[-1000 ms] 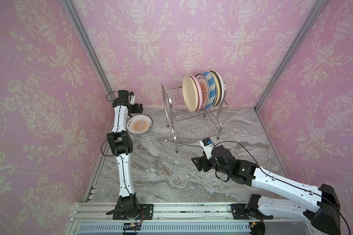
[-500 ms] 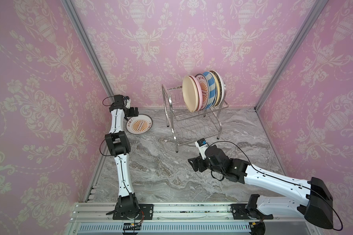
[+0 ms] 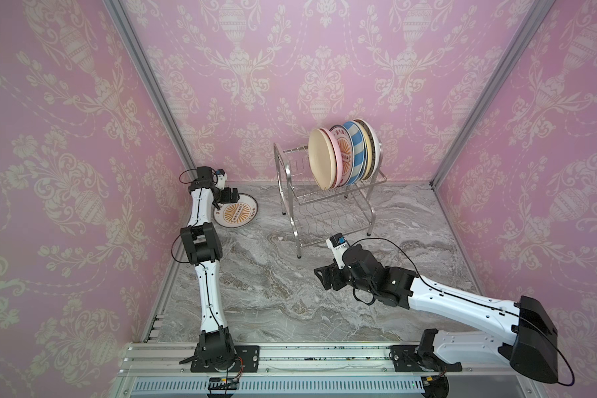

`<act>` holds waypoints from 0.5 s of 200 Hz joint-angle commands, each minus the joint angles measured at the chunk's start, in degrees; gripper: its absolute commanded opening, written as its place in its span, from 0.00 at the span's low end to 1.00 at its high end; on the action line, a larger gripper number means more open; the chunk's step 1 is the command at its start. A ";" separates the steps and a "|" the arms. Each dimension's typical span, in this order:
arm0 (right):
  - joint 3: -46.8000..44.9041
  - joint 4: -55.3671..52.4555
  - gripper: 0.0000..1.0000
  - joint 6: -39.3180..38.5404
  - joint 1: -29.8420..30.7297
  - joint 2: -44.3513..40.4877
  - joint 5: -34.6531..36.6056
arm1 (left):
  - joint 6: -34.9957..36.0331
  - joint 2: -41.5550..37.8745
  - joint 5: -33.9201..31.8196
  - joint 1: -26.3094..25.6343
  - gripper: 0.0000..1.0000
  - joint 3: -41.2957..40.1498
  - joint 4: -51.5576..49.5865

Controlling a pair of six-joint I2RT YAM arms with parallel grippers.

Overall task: Load plates into a dish rack
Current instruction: Move the plate at the center of the table.

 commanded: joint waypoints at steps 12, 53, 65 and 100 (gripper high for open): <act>2.25 -0.74 0.84 0.46 0.38 1.09 -1.18 | 2.75 1.17 8.07 0.06 0.99 0.57 -0.43; 2.50 -1.56 0.84 -0.07 0.56 0.81 -1.85 | 5.27 0.75 8.18 -0.01 0.99 0.57 -2.72; 2.40 -1.63 0.84 -0.33 0.52 0.72 -1.92 | 6.26 0.61 9.57 -0.10 0.99 0.57 -4.01; 2.97 -2.26 0.84 -1.73 0.56 1.22 -2.29 | 12.31 0.64 9.88 -2.23 0.99 0.08 -9.16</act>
